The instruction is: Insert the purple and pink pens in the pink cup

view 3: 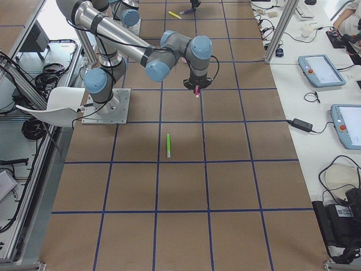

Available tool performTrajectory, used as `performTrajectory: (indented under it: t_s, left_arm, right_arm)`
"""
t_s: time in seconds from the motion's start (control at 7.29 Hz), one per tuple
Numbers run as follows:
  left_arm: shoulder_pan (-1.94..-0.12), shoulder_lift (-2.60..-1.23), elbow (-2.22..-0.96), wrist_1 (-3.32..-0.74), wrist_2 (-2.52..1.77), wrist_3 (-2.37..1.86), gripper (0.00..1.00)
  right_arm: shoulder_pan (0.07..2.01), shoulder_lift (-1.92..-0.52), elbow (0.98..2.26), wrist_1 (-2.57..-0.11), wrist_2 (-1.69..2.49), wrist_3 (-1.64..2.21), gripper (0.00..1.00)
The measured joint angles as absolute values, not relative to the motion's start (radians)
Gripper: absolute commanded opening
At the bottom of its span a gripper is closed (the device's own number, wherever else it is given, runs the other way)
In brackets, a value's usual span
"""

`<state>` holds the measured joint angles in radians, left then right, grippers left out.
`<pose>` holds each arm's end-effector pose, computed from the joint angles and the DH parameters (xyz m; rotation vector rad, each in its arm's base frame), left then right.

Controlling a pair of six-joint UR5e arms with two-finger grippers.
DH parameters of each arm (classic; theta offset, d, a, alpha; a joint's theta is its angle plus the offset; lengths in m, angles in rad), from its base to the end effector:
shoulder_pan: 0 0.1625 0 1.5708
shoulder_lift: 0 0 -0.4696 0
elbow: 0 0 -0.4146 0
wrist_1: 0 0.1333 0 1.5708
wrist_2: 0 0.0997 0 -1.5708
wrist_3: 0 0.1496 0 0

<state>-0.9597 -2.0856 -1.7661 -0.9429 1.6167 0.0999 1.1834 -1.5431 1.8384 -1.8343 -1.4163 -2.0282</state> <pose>0.2595 -0.5907 0.1438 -0.7869 3.0231 0.1454 -0.0459 -0.5263 0.3603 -2.2285 2.0829 -0.2035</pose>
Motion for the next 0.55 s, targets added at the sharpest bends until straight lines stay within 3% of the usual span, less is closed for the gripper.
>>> performTrajectory:
  t_s: [0.55]
  left_arm:
    - [-0.968, -2.037, -1.733, -0.953, 1.623, 0.101, 0.00]
  right_arm:
    - [1.630, -1.567, 1.824, -1.907, -1.602, -1.528, 0.09]
